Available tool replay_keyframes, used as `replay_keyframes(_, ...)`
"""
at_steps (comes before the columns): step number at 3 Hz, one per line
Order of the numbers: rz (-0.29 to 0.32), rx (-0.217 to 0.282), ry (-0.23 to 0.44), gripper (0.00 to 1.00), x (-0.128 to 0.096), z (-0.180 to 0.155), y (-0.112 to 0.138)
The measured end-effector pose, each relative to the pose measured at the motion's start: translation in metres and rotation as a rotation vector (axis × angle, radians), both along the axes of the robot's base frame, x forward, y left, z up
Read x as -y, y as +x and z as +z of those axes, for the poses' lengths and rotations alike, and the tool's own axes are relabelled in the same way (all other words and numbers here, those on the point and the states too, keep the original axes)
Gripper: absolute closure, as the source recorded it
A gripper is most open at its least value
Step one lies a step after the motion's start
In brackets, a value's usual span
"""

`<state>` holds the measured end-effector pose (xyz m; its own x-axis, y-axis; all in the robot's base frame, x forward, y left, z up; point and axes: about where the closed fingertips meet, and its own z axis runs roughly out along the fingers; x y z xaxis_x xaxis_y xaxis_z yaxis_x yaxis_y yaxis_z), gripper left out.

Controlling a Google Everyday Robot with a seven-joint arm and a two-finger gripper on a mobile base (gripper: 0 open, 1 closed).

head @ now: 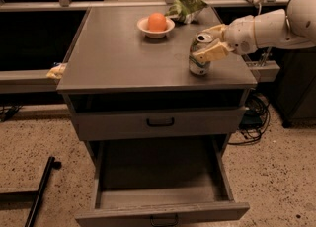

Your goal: Pick 7up can from middle drawer and place on counter

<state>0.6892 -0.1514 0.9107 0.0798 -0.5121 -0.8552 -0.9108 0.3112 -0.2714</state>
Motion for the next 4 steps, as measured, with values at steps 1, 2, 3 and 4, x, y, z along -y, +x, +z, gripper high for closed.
replay_keyframes(1, 0.000, 0.000, 0.000, 0.34, 0.0000, 0.0000, 0.0000)
replay_keyframes(2, 0.000, 0.000, 0.000, 0.11, -0.0001, 0.0000, 0.0000)
replay_keyframes(3, 0.001, 0.000, 0.000, 0.00, -0.0004, -0.0002, 0.0001)
replay_keyframes(4, 0.001, 0.000, 0.000, 0.00, -0.0004, -0.0002, 0.0001)
